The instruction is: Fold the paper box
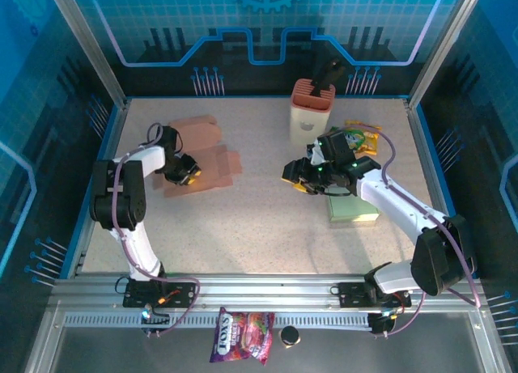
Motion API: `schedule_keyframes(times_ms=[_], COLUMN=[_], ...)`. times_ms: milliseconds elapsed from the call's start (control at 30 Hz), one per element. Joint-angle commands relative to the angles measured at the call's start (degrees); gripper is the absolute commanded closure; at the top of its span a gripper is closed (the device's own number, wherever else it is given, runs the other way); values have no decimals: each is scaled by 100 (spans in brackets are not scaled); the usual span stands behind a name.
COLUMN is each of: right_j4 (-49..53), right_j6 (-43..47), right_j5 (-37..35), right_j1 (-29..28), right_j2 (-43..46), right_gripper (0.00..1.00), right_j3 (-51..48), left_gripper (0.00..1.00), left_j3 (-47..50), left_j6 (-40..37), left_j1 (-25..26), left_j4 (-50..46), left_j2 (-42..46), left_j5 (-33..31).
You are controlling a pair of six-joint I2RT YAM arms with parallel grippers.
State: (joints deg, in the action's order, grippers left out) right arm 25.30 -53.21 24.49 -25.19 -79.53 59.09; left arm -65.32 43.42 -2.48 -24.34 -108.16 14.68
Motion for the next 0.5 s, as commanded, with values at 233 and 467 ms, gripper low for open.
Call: schedule_keyframes(times_ms=[233,467], right_j4=[-419,-2035], right_j6=[-414,-1530], right_j5=[150,60], right_j1=[29,239], right_j2=[-102,167], right_gripper=[45,46], right_j3=[-449,-1632], left_gripper=[80,83], left_j3=[1378,1910], left_j6=[2583,3877], left_j1=[1887,2792], left_j4=[1443,2289], left_j2=[587,975], left_j5=[306,-70])
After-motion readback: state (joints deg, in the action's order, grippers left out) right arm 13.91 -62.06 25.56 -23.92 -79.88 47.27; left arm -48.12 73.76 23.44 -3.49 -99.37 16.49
